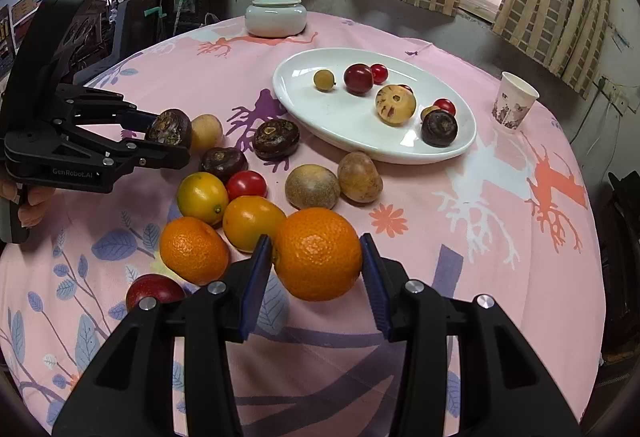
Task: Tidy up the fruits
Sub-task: 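Carry the orange and dark purple fruit over the white plate and open both tools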
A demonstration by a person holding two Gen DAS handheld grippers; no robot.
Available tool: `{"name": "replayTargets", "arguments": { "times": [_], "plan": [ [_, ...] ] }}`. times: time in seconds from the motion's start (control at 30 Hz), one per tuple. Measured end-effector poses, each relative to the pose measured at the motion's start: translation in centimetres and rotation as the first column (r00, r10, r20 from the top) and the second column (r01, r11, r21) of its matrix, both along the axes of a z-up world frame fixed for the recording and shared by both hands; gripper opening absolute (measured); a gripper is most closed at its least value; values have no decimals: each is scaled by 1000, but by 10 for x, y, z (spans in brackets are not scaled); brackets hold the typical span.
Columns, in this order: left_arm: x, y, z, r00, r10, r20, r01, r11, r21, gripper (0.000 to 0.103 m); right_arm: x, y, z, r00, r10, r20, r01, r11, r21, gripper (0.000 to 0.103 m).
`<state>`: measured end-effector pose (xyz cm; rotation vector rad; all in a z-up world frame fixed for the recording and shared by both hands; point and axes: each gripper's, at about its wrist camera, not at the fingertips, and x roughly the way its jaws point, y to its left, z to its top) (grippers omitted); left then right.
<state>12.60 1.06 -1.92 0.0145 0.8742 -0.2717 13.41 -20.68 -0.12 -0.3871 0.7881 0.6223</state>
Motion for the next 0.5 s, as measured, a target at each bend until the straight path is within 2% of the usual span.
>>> {"name": "replayTargets", "arguments": {
  "times": [0.5],
  "plan": [
    [3, 1, 12, 1000, 27, 8, -27, 1000, -14, 48, 8, -4, 5, 998, -62, 2, 62, 998, 7, 45]
  ]
}}
